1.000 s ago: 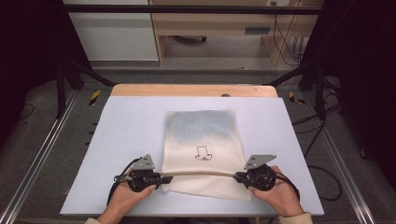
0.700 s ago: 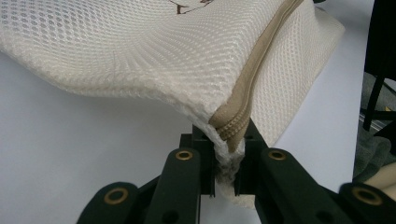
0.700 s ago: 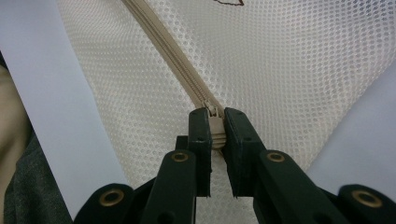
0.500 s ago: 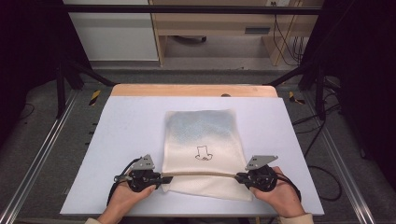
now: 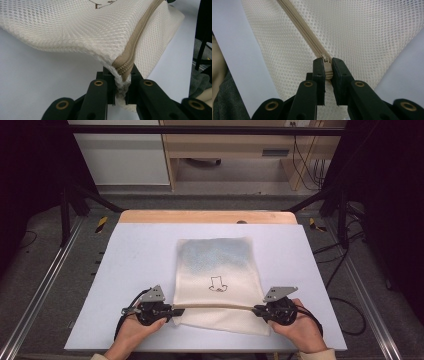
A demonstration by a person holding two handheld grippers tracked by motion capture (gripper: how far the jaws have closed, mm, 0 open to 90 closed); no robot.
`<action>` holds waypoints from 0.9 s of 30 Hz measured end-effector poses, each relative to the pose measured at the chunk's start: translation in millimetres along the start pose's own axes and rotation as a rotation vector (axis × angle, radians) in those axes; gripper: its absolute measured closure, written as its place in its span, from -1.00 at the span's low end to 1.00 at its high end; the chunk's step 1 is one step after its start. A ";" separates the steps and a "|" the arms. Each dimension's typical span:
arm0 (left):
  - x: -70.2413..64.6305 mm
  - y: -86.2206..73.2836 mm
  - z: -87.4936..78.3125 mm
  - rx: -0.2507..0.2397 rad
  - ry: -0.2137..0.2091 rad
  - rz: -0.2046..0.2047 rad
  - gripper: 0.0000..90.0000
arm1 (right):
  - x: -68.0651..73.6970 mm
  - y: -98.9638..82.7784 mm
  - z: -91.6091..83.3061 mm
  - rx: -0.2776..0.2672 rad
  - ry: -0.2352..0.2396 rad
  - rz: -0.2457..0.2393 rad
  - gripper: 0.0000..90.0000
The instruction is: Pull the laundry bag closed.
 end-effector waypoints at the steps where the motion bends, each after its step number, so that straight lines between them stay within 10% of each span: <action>1: 0.1 -0.1 0.2 0.000 0.001 0.000 0.82 | -0.3 0.0 0.2 -0.004 0.002 0.000 0.82; 27: 3.2 -0.6 -1.0 0.005 0.021 -0.001 0.82 | -13.3 -16.3 -7.5 0.041 -0.045 0.024 0.82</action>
Point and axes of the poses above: each handheld gripper's, and its own axes: z roughly forward along the jaws, y roughly out of its top, x roughly to its left, the point moved 4 cm from there along z, roughly forward along the jaws, and after that the axes turned 10 degrees about -x, right-handed, at the moved point
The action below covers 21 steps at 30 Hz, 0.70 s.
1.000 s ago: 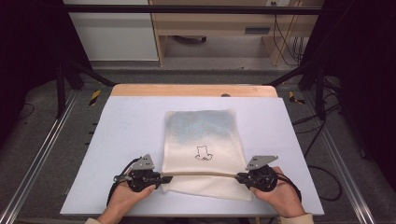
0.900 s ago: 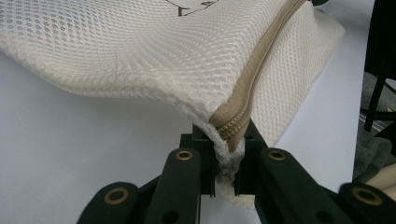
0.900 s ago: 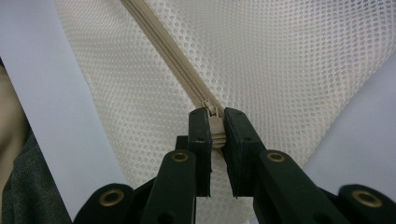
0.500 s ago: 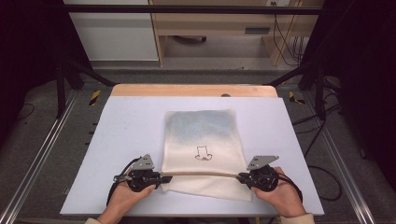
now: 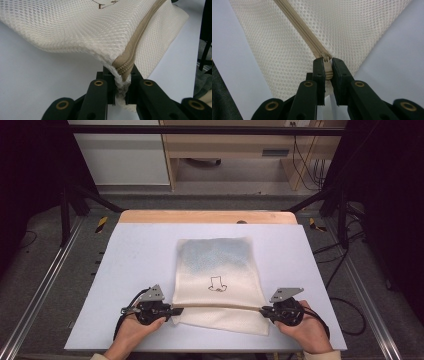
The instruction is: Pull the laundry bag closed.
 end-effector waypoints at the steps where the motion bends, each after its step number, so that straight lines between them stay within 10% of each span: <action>1: 0.1 -0.1 0.0 0.001 0.001 0.000 0.82 | 0.0 -0.4 -0.2 0.001 -0.001 0.004 0.82; 21: 0.3 -1.1 1.0 0.004 -0.008 -0.013 0.72 | -0.9 -3.3 2.5 0.000 0.006 0.012 0.81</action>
Point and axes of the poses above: each handheld gripper's, and its own axes: z roughly forward along the jaws, y roughly out of its top, x roughly to its left, the point moved 4 cm from there along z, roughly forward along the jaws, and after that the axes turned 10 degrees about -x, right-handed, at the moved point
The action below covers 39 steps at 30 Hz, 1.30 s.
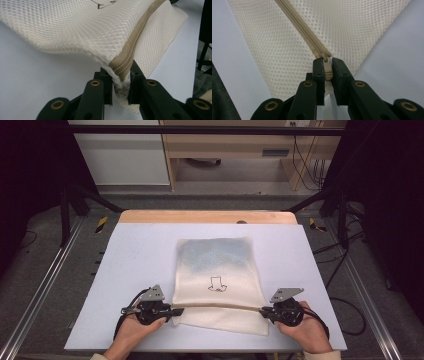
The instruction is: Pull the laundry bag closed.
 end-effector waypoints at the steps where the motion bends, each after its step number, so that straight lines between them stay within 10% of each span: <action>1: 0.0 0.0 0.1 -0.001 0.000 -0.003 0.71 | 0.4 0.0 0.3 -0.001 0.001 0.005 0.81; 16: -0.5 1.2 0.4 -0.007 0.101 0.035 -0.16 | 1.9 3.1 2.4 -0.038 -0.005 0.010 0.25; 24: 5.0 3.6 -8.2 -0.018 0.176 0.039 -0.63 | -1.2 7.7 0.7 -0.093 -0.041 0.033 -0.35; 39: 26.6 13.4 -35.7 -0.091 0.295 0.071 -0.89 | -24.9 26.1 -18.7 -0.329 -0.268 0.064 -0.87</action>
Point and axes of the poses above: each handheld gripper's, and its own axes: z roughly forward along the jaws, y roughly out of its top, x roughly to its left, the point moved 4 cm from there along z, roughly forward along the jaws, and after that the axes turned 10 degrees about -x, right-handed, at the moved point
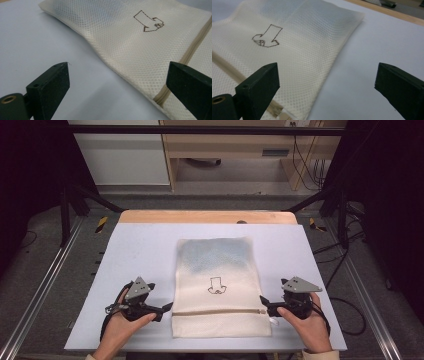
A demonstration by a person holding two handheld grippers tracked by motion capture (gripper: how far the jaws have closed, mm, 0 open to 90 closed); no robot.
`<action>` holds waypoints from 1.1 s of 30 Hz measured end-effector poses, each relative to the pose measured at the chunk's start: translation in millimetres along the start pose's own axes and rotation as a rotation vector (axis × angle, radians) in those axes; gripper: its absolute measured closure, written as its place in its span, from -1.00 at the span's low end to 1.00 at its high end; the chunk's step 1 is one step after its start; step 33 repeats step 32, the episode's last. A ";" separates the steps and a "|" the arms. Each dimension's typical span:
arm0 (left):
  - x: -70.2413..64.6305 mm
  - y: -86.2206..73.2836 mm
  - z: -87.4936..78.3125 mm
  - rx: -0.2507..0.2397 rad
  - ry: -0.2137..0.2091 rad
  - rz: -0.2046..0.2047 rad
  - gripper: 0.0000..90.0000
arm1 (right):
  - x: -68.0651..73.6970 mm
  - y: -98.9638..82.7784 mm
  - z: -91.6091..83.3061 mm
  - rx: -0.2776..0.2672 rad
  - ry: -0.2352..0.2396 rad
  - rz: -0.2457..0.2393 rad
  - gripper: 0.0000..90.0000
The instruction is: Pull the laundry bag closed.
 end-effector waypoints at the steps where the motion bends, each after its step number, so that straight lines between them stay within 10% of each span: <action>1: 2.2 0.1 -1.1 -0.003 0.011 0.003 -0.89 | -4.0 0.0 -1.0 -0.011 -0.016 0.006 -0.87; 22: 32.2 -4.2 -14.1 0.004 0.106 0.033 -0.86 | -49.1 -29.2 -6.7 0.051 -0.252 0.113 -0.85; 33: 49.2 -9.4 -16.7 0.025 0.156 0.025 -0.85 | -52.6 -39.2 -5.4 0.112 -0.275 0.136 -0.85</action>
Point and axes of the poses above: each handheld gripper's, and its own axes: z roughly forward along the jaws, y roughly out of its top, x roughly to its left, the point moved 4 cm from there along z, roughly forward along the jaws, and after that the axes turned 10 degrees about -x, right-handed, at the moved point
